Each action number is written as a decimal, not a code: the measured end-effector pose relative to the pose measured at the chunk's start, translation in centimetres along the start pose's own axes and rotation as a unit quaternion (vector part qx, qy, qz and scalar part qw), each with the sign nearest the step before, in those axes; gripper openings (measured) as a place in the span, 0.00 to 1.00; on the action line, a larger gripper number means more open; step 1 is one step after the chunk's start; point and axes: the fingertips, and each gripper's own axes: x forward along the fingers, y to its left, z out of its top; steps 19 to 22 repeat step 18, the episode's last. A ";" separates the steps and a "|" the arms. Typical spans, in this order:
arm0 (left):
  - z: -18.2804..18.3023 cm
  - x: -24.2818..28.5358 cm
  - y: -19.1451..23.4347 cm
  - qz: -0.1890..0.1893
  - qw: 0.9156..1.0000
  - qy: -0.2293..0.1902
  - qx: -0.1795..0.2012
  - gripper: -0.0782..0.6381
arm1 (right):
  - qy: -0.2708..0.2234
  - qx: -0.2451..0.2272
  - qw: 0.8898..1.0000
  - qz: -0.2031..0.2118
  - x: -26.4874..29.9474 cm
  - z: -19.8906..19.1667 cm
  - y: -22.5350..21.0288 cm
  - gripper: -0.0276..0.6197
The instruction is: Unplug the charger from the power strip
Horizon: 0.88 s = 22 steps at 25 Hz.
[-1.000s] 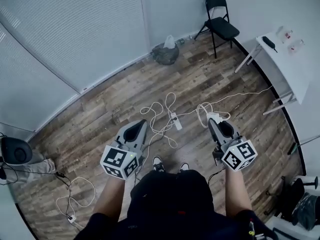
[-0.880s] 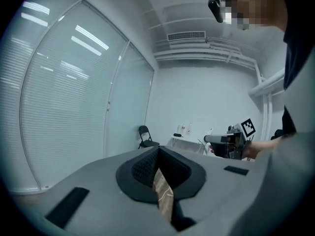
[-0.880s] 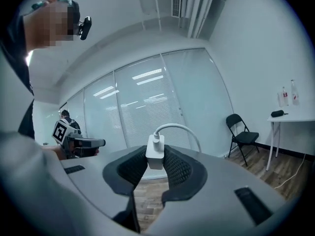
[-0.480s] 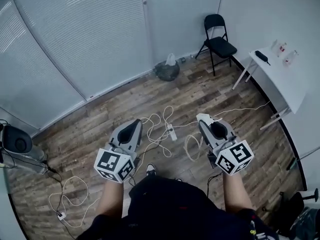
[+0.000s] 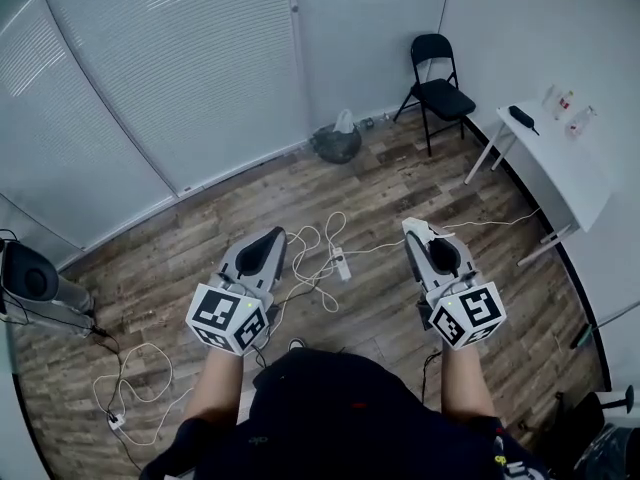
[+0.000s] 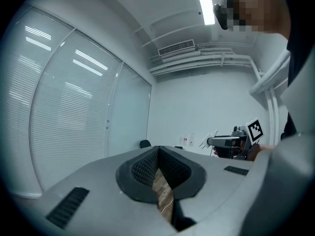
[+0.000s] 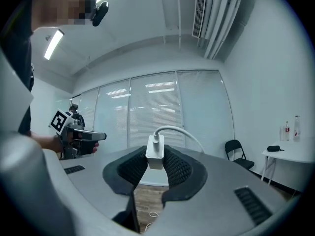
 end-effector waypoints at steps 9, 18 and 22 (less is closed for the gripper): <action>0.2 -1.0 2.1 -0.013 1.000 0.003 0.014 0.13 | -0.008 0.014 1.000 -0.011 1.1 -0.2 1.4 0.21; -0.5 -2.0 3.9 -0.021 1.000 0.006 0.016 0.13 | -0.002 0.011 1.000 0.004 3.5 -0.8 3.8 0.21; -0.5 -2.0 3.9 -0.021 1.000 0.006 0.016 0.13 | -0.002 0.011 1.000 0.004 3.5 -0.8 3.8 0.21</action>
